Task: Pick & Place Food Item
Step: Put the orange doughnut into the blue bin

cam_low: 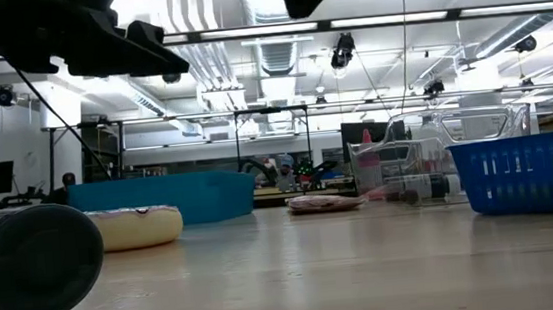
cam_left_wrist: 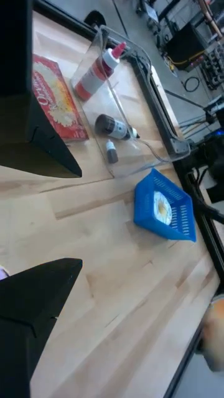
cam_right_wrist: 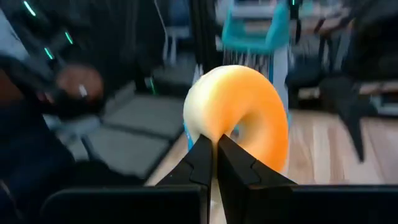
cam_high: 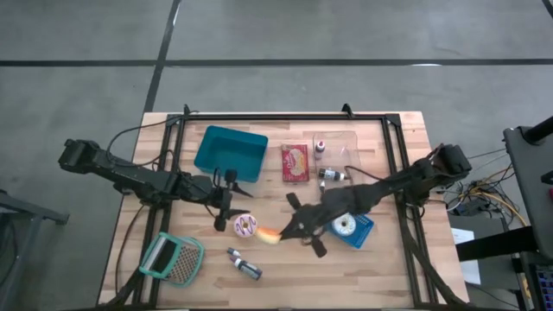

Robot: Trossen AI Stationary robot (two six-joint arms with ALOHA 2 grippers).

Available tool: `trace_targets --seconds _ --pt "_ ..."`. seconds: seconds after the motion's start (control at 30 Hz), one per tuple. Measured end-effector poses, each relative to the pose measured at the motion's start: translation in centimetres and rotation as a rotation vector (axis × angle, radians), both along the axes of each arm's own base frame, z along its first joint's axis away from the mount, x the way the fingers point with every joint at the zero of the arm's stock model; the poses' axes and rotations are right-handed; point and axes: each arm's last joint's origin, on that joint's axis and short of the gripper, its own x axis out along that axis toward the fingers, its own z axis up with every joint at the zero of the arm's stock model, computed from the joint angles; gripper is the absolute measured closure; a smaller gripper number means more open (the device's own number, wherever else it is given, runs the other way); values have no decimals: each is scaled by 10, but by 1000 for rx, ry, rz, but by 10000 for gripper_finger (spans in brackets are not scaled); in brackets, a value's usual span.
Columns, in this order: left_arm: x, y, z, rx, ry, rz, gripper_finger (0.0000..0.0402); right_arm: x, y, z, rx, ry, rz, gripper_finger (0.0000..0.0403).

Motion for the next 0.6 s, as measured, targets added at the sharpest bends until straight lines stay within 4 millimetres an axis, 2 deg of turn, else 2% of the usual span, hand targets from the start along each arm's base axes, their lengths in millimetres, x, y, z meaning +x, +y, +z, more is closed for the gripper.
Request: trace_targets --seconds 0.33,0.6 --pt "12 -5 7 -28 -147 -101 174 -40 -17 -12 146 -423 -22 395" --pt "23 -7 -5 -21 -147 -103 174 -60 -30 -33 277 -436 -261 395"
